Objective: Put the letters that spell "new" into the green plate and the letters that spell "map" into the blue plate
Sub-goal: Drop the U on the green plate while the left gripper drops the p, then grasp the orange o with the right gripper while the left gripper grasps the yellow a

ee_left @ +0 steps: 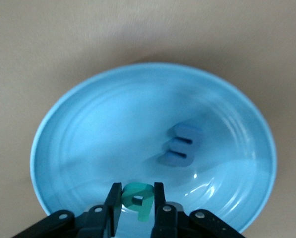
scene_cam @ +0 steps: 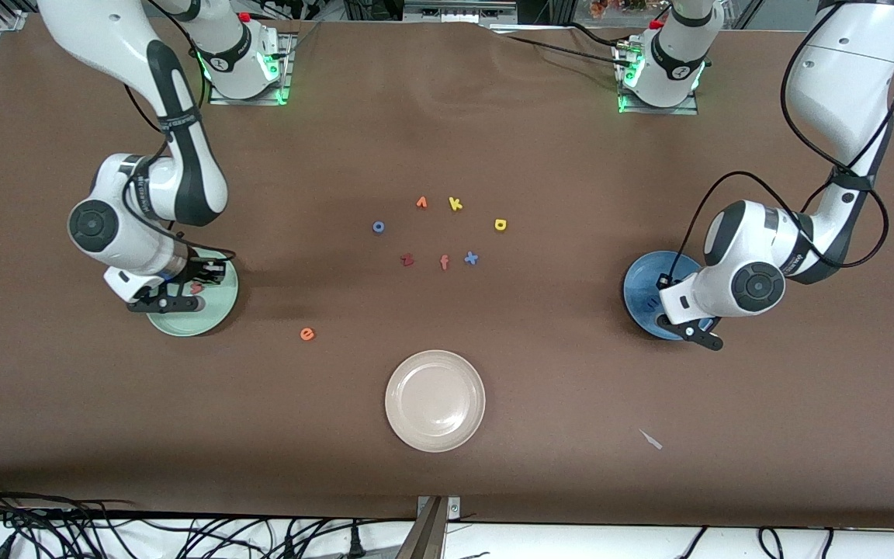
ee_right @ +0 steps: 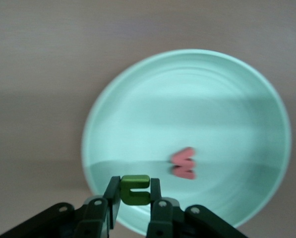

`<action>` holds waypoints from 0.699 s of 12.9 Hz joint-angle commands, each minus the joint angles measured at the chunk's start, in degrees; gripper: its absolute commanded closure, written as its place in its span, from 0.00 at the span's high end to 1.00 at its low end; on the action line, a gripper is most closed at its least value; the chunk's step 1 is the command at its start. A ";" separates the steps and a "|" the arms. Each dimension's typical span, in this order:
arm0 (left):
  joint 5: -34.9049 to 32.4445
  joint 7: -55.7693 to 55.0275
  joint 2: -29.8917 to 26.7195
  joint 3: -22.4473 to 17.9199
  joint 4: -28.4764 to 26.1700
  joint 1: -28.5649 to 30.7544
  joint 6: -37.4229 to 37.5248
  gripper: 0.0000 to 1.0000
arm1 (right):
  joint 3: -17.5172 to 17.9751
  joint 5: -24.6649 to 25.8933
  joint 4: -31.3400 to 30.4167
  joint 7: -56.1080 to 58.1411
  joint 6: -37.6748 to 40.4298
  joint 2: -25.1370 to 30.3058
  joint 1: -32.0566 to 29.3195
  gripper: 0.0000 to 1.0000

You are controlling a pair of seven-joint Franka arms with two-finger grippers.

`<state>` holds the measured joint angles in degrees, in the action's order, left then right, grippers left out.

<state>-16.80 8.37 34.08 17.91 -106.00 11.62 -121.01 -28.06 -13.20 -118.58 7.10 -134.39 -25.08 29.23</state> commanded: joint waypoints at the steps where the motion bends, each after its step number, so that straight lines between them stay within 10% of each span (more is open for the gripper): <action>1: -1.39 0.86 -1.29 1.33 -0.61 0.69 1.03 1.00 | 0.37 -0.69 0.63 1.25 0.70 -0.05 -2.08 1.00; 9: 1.95 -22.04 -4.47 16.46 1.68 -9.21 7.10 1.00 | 4.93 -0.78 9.67 0.90 5.63 -0.58 -1.37 1.00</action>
<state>-15.49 -7.52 29.14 34.82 -104.01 7.75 -114.03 -25.35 -13.23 -111.69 7.55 -130.39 -25.10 28.02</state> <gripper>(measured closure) 0.000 0.000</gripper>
